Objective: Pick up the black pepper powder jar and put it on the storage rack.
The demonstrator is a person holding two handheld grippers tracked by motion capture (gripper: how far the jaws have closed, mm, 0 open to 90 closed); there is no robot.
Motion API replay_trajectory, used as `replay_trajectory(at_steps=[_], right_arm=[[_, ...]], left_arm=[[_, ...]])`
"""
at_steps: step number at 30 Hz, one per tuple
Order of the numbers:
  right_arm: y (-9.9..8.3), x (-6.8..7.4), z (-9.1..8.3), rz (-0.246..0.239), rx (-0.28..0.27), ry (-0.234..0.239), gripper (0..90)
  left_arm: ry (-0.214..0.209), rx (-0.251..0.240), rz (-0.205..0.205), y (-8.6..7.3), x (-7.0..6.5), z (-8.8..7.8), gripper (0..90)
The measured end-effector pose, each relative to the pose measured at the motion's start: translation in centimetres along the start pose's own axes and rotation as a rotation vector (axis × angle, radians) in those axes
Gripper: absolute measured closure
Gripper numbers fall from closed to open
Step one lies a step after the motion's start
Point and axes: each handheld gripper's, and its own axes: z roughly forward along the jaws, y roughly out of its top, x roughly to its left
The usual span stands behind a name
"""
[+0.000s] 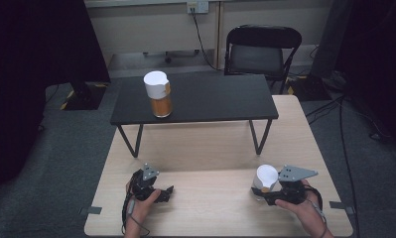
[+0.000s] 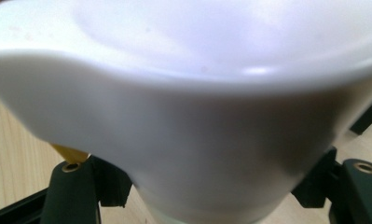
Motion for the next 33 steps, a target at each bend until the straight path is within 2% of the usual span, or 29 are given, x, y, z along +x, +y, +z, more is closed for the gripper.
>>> replay_trajectory(at_steps=[14,28,33], right_arm=[[2.6,-0.4,-0.3,0.016,-0.008,-0.002,30.1],[5.2,-0.4,0.5,0.003,0.016,0.004,30.3],[6.0,-0.6,0.7,0.016,0.018,0.015,30.3]], left_arm=[[0.000,0.000,0.000,0.0,0.0,0.0,0.0],[0.000,0.000,0.000,0.0,0.0,0.0,0.0],[0.000,0.000,0.000,0.0,0.0,0.0,0.0]])
